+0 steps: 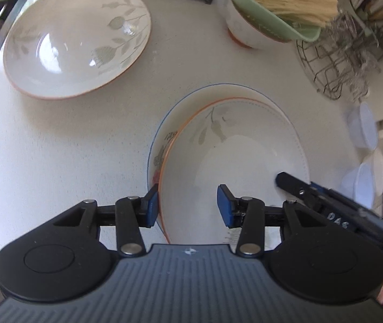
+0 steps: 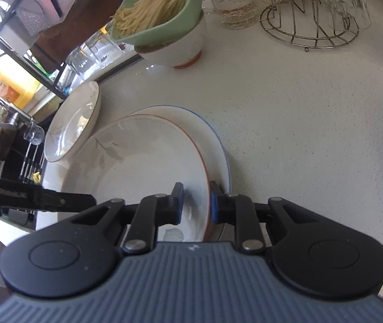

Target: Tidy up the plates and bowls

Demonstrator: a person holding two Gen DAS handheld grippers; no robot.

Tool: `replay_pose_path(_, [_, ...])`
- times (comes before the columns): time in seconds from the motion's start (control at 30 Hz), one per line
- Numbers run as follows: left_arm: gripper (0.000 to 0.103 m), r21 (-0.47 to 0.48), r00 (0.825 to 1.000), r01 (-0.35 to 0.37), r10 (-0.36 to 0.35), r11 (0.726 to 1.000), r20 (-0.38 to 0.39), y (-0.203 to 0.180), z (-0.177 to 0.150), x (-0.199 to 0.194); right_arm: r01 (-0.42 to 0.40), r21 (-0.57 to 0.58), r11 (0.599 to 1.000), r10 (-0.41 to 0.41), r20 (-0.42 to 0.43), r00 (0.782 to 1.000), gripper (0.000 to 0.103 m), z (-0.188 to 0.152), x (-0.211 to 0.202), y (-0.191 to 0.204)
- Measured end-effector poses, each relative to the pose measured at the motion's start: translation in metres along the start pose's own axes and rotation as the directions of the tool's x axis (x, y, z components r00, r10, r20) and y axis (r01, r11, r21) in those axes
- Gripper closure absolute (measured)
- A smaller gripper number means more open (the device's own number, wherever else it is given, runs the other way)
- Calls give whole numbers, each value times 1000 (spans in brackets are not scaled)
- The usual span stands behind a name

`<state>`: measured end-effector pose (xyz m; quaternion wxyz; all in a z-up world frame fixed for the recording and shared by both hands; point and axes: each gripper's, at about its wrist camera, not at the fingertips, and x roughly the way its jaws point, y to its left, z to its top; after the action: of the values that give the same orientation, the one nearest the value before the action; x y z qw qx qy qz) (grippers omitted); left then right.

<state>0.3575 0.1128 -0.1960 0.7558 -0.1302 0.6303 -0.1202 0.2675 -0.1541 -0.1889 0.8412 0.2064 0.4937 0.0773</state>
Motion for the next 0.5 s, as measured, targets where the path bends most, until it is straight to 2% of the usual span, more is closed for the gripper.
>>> replay_pose_path(0.07, [54, -19, 1000, 17, -17, 1000, 6, 7, -3, -7, 16, -14, 1000, -16, -1, 1000, 85, 0, 1, 2])
replay_pose_path(0.17, [54, 18, 1000, -14, 13, 1000, 19, 6, -10, -15, 7, -2, 1000, -7, -9, 1000, 85, -2, 4, 2])
replay_pose_path(0.37, [54, 56, 1000, -21, 20, 998, 22, 4, -16, -16, 39, -20, 999, -39, 11, 999, 85, -5, 2, 8])
replay_pose_path(0.5, [57, 75, 999, -42, 40, 996, 28, -1, -19, -14, 76, -3, 997, -75, 50, 996, 88, -6, -6, 8])
